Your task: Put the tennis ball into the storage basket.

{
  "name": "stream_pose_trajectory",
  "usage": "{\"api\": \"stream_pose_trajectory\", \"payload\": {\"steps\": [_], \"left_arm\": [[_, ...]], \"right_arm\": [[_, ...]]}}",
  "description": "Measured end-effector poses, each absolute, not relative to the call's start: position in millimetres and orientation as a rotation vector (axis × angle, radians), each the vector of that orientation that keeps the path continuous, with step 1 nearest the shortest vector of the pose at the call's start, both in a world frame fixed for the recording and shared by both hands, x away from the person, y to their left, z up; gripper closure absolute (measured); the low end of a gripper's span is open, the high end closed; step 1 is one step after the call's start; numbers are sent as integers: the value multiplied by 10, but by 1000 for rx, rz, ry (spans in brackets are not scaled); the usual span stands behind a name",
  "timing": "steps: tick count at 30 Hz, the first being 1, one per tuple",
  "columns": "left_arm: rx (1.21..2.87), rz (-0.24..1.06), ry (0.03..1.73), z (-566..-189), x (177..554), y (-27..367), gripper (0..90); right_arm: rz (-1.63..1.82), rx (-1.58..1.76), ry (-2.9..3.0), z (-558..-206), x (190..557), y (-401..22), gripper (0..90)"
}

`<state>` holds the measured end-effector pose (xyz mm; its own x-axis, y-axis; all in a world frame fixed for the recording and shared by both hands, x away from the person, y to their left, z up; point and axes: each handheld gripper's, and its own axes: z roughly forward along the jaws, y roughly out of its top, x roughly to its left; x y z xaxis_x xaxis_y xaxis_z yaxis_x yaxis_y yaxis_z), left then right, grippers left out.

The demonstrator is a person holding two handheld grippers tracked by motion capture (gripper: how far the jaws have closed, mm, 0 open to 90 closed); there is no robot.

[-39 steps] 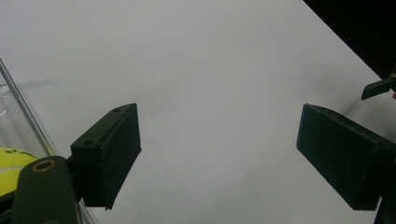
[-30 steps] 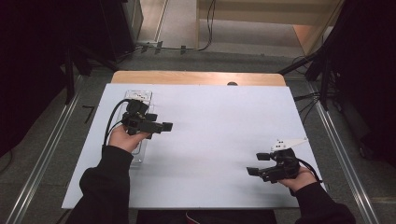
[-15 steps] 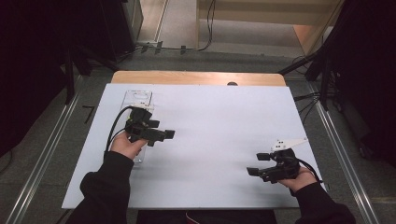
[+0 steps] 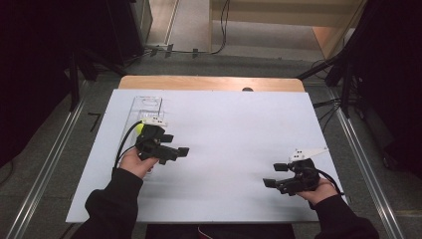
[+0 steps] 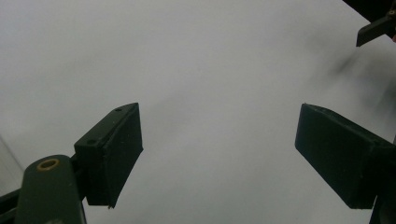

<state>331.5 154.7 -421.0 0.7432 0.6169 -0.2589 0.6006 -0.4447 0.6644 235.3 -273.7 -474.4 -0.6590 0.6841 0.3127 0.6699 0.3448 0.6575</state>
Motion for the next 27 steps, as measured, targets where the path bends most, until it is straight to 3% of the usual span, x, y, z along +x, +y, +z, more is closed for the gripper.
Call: {"api": "stream_pose_trajectory", "payload": {"steps": [27], "left_arm": [[2190,4,845,-4318,3018,1603,158]], "right_arm": [[1236,1296,2558,-4748,2355,-2739,197]]}}
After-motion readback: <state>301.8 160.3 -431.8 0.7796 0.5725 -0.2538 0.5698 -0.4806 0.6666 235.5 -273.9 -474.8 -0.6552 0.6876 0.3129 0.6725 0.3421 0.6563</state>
